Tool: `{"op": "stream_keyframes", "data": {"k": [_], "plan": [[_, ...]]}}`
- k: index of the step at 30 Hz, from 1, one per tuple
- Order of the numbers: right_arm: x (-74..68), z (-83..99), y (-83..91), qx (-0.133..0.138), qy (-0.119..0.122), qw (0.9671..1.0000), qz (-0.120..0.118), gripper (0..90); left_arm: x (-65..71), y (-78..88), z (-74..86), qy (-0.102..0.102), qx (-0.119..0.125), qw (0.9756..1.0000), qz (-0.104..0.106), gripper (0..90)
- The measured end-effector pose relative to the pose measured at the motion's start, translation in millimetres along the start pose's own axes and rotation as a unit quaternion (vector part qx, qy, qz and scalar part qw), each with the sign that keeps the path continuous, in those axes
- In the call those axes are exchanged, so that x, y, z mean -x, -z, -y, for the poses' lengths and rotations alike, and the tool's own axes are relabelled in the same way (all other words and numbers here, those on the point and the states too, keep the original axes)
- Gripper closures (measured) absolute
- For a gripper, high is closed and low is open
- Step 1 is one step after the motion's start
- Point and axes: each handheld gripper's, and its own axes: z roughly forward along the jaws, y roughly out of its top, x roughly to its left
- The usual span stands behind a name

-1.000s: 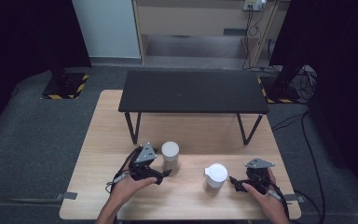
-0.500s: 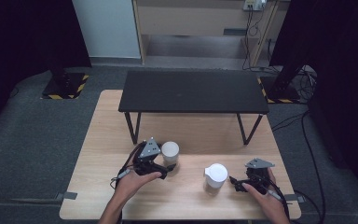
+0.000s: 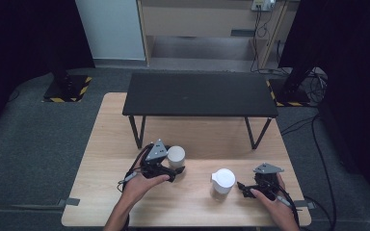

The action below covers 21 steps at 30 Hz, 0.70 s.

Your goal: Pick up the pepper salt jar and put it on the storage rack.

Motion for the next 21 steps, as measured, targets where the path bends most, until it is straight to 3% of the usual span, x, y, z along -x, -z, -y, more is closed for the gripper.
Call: {"op": "stream_keyframes", "data": {"k": [9, 14, 21], "plan": [[0.7, 0.1, 0.1, 0.0, 0.001, 1.0, -0.001, 1.5, -3.1, -1.4, 2.8, 0.002, 0.003, 1.0, 0.008, 18.6], [0.7, 0.1, 0.1, 0.0, 0.001, 1.0, -0.001, 1.5, -4.0, -0.9, 5.5, 0.002, 0.01, 0.9999, 0.013, 30.9], [0.7, 0.1, 0.1, 0.0, 0.001, 1.0, -0.001, 1.4, -6.5, 0.5, 9.0, 0.008, 0.017, 0.9997, 0.017, 33.1]]}}
